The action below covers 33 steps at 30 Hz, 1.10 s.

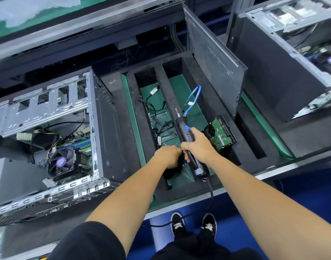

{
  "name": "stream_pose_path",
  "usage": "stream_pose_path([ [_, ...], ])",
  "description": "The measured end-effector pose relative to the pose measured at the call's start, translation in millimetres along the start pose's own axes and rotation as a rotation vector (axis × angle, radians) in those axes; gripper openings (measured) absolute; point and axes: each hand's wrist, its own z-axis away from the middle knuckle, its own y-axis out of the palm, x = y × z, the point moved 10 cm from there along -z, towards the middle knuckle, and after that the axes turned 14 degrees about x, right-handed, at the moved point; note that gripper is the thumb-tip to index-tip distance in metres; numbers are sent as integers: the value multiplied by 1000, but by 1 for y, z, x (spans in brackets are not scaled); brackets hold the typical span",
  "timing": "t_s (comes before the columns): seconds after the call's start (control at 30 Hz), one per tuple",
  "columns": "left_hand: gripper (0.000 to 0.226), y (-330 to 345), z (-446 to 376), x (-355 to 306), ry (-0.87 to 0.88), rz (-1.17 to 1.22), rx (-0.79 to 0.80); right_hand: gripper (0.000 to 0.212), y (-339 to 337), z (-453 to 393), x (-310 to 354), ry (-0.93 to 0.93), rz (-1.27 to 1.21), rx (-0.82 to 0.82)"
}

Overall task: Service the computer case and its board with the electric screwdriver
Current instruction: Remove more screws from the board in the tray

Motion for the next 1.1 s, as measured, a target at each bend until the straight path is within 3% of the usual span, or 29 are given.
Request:
stream_pose_path([
  [0.17, 29, 15, -12, -15, 40, 141, 43, 31, 1, -1, -2, 7, -3, -1],
  [0.47, 28, 12, -7, -9, 46, 364, -44, 32, 0, -1, -2, 0, 9, -6],
  [0.8, 11, -18, 6, 17, -40, 573, -153, 32, 2, 0, 0, -7, 21, -6],
  [0.97, 11, -26, 6, 17, -37, 502, -149, 35, 2, 2, 2, -9, 25, -17],
  [1.1, 27, -19, 6, 20, -227, 37, -27, 36, 1, 1, 1, -10, 15, -11],
])
